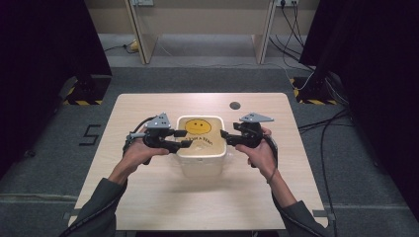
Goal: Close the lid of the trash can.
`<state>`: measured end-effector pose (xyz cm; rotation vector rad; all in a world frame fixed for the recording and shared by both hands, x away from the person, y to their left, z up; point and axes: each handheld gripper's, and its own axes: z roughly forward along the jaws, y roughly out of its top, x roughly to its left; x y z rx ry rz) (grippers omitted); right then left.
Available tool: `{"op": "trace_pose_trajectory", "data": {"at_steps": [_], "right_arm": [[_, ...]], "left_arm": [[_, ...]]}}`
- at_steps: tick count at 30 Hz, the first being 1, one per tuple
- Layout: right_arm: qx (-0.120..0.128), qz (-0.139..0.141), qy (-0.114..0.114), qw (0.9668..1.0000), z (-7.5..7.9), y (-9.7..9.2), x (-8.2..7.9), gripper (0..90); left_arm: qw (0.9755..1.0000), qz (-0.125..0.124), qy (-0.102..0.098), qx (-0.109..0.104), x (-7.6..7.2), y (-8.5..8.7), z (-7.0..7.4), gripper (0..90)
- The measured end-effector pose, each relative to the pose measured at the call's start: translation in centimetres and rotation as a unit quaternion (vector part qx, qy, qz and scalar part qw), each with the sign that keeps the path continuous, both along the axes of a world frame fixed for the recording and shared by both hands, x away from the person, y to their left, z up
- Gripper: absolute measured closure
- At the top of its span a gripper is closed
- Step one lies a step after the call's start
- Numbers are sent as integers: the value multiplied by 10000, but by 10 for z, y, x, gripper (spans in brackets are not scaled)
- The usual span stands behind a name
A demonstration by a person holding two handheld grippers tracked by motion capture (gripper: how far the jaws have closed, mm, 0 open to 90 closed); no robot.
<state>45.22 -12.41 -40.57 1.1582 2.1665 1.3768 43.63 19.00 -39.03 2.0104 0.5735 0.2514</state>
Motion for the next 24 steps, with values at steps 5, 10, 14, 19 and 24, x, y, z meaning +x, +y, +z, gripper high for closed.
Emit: {"op": "trace_pose_trajectory", "data": {"at_steps": [5, 10, 14, 19, 24], "right_arm": [[169, 88, 54, 9998, -3, 0, 2, 429], [213, 102, 25, 9997, -5, 2, 2, 437], [151, 100, 27, 9998, -5, 4, 2, 424], [342, 62, -80, 9994, 1, 4, 9, 398], [96, 137, -269, 9995, 8, 8, 23, 515]], "left_arm": [[9998, 54, -24, -169, 5, 2, -11, 570], [9994, 64, -113, -320, 6, 0, -18, 594], [9996, 109, -106, -234, 4, -4, -17, 517], [9990, 336, -234, -202, 3, -6, -11, 441], [9979, 523, -310, -234, 4, -3, -10, 410]]}}
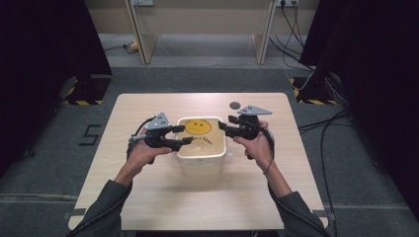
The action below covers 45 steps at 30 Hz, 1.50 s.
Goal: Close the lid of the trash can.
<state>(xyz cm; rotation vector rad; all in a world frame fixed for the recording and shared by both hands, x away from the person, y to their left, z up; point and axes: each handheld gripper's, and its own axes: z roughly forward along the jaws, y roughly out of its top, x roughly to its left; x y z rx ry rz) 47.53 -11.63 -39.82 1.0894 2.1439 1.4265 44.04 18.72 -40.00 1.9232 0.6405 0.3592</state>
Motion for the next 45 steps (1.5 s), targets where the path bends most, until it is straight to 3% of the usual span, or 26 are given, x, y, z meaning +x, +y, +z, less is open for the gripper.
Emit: {"op": "trace_pose_trajectory", "data": {"at_steps": [4, 7, 11, 14, 17, 19, 23, 29, 33, 36, 37, 39, 40, 44, 45], "right_arm": [[-241, 110, -98, 9996, -4, 3, 6, 632], [-246, 272, -204, 9991, -8, 4, 7, 689], [-398, 357, -458, 9975, -10, 6, 5, 698], [-408, 339, -476, 9975, -10, 7, 4, 696], [-353, 220, -306, 9987, -8, 7, 3, 531], [-198, 217, -324, 9990, -5, 7, -3, 469], [-278, 303, -429, 9982, 4, 7, -19, 415], [-313, 338, -339, 9984, -2, 1, -44, 407], [-430, 328, -290, 9981, -10, -3, -47, 419], [-258, 337, -238, 9988, -14, -4, -47, 431], [-283, 359, -285, 9985, -14, -3, -47, 441], [-286, 377, -307, 9984, -16, -1, -46, 442], [-262, 377, -303, 9985, -17, -1, -46, 443], [-214, 336, -245, 9989, -16, -1, -46, 380], [-67, 316, -235, 9992, -13, -3, -46, 370]], "left_arm": [[10000, 45, -36, -20, 1, 3, -3, 417], [9999, 23, -102, -21, 1, 3, -5, 442], [9997, -14, -172, -147, 1, 5, -8, 471], [9997, 16, -150, -198, 1, 6, -8, 477], [9996, 146, -171, -177, -2, 4, -5, 415], [9994, 183, -145, -271, -6, 4, -4, 382], [9991, 236, -199, -296, -19, 5, 2, 328], [9993, 211, -196, -241, -38, 9, 0, 298], [9995, 166, -263, -75, -41, 9, -5, 302], [9992, 256, -272, 159, -40, 11, -8, 307], [9991, 291, -270, 127, -39, 12, -11, 316], [9992, 355, -38, -185, -37, 17, -16, 317], [9991, 353, -34, -236, -37, 18, -17, 321], [9990, 390, -140, -156, -38, 18, -14, 313], [9988, 411, -138, -227, -38, 18, -13, 297]]}}
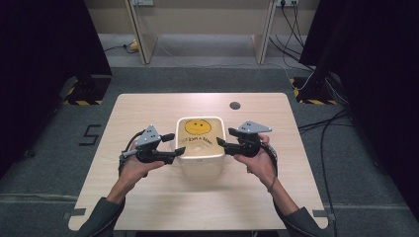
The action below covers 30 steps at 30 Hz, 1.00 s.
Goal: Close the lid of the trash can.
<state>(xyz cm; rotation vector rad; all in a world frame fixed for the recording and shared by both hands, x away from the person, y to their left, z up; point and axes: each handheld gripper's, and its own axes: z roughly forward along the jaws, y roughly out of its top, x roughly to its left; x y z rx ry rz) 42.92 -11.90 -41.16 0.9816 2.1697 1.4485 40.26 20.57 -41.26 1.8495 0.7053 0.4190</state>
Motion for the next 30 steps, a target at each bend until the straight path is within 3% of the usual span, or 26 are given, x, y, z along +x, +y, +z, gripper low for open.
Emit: {"op": "trace_pose_trajectory", "data": {"at_steps": [2, 8, 13, 16, 30], "right_arm": [[154, -13, 18, 9999, 6, -3, -1, 346], [201, -190, 34, 9996, 15, -20, -3, 314], [321, -393, 240, 9984, 11, -37, -5, 295], [376, -475, 333, 9976, 8, -47, -8, 284], [418, -770, 576, 9945, -12, -78, -23, 232]], "left_arm": [[9998, 5, 30, -171, 0, 2, 4, 293], [9984, 62, 203, -521, -5, 12, 8, 259], [9978, 68, 453, -474, -9, 17, -3, 227], [9968, 48, 538, -591, -12, 19, -6, 211], [9972, 33, 497, -562, -36, 30, -14, 193]]}}
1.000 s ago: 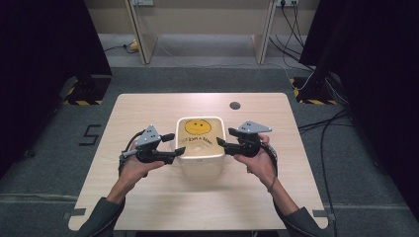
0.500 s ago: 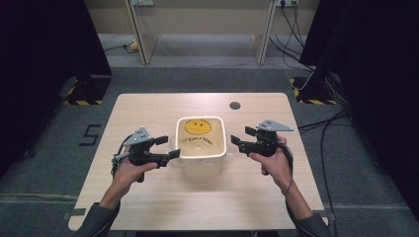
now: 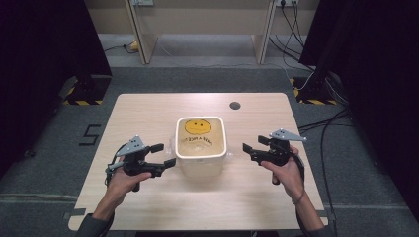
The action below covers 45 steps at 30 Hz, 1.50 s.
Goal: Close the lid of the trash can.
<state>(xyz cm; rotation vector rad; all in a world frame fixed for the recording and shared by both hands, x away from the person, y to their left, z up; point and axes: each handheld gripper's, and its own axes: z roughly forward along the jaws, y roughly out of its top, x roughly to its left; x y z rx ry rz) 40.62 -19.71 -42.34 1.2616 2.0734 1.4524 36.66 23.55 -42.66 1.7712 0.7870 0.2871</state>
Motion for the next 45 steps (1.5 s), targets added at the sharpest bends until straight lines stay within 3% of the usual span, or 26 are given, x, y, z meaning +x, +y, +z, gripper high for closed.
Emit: {"op": "trace_pose_trajectory", "data": {"at_steps": [14, 24, 37, 41, 45], "right_arm": [[-83, -138, 198, 9997, -22, -12, -14, 179], [-50, -215, 281, 9994, -32, -19, -24, 157], [-161, -173, 425, 9988, -47, -23, -39, 157], [-173, -176, 482, 9985, -50, -24, -42, 157], [-196, -164, 497, 9984, -52, -25, -47, 157]], "left_arm": [[9997, 112, 12, 208, -11, 5, -18, 164], [9996, 39, -12, 286, -20, 4, -32, 161], [9983, 36, 55, 582, -25, 5, -49, 161], [9971, 89, 100, 753, -26, 7, -56, 161], [9938, 164, 116, 1090, -26, 9, -64, 161]]}}
